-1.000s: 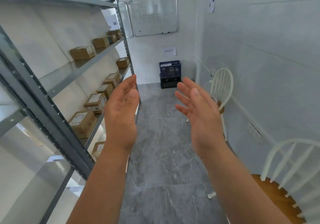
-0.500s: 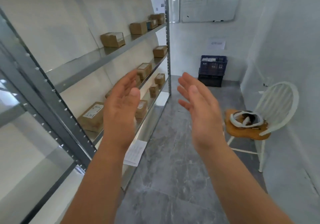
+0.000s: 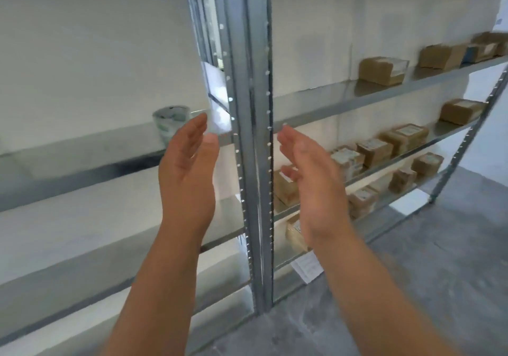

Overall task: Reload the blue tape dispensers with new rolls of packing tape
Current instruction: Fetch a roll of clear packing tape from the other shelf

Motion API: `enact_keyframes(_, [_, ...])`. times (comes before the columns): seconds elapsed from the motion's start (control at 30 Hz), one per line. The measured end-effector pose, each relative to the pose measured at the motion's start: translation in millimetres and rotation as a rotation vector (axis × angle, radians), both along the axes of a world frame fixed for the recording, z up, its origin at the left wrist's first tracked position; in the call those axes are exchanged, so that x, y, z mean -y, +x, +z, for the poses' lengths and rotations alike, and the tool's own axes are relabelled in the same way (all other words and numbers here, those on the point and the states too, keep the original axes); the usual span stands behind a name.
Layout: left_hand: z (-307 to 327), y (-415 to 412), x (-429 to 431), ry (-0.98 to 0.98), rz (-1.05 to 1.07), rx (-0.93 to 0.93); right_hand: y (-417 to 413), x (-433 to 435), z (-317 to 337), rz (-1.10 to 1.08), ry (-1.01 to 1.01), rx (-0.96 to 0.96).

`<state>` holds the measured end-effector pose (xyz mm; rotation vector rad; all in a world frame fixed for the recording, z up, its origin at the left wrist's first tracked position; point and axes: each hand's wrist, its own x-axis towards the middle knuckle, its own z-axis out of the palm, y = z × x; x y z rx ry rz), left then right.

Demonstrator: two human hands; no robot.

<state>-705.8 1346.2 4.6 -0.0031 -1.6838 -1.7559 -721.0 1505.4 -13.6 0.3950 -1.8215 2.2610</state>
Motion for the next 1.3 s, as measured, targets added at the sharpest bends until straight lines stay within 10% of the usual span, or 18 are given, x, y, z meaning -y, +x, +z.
enact_keyframes(0.83, [15.3,-94.6,74.9,0.02,0.395,0.242,-151.6,91.4,15.9,0.454,0.018,-0.129])
enact_keyframes(1.07, [31.1,-161.7,102.6,-0.85,0.54,0.497,-175.9,100.1,17.2,0.495,-0.017,-0.085])
enact_keyframes(1.3, [31.4,-222.0,114.7,-1.254,0.484,0.798,-186.8,98.9,10.6,0.48,-0.01,-0.024])
